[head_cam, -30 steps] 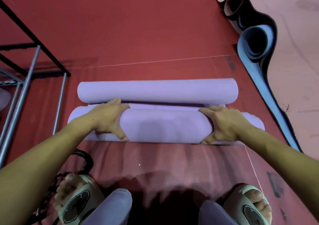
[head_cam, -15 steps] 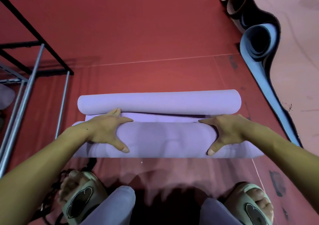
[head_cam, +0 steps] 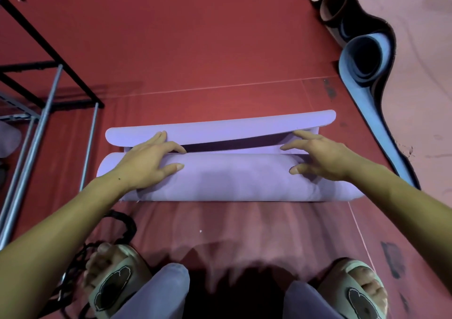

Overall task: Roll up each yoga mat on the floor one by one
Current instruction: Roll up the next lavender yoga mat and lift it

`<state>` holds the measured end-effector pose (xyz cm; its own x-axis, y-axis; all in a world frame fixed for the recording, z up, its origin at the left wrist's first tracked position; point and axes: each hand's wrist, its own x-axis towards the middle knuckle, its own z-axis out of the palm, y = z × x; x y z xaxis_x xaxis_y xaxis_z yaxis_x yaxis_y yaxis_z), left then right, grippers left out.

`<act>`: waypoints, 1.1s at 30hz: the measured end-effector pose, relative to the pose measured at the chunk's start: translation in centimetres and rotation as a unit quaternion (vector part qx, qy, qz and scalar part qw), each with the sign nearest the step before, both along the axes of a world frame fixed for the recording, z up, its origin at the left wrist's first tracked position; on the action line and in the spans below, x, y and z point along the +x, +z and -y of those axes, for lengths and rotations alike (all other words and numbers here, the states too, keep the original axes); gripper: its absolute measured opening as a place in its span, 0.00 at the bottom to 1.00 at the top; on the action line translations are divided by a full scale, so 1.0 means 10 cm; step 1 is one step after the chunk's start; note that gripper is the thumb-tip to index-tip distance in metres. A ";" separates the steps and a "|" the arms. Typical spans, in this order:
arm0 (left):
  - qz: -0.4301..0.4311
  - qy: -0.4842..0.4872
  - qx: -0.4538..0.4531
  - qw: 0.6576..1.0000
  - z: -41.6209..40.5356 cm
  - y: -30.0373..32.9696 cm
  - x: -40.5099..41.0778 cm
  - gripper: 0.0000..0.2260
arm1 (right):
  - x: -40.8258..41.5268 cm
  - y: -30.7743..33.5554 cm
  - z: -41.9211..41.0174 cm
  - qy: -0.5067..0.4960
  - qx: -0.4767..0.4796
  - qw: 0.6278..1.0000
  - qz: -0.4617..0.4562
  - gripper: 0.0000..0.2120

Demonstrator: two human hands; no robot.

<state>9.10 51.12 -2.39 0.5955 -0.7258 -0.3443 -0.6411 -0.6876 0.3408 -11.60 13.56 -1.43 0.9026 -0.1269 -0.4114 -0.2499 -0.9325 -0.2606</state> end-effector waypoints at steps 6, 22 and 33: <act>0.037 0.016 0.014 0.999 0.08 0.01 -0.02 0.18 | 0.04 -0.01 -0.10 0.027 -0.032 0.999 0.017 0.21; 0.183 -0.020 0.168 0.968 0.24 -0.13 -0.22 0.63 | -0.06 -0.23 -0.27 -0.001 -0.076 0.994 0.084 0.31; 0.127 -0.002 0.144 0.981 0.33 -0.07 -0.17 0.60 | -0.09 -0.40 -0.38 0.063 -0.195 0.977 0.060 0.61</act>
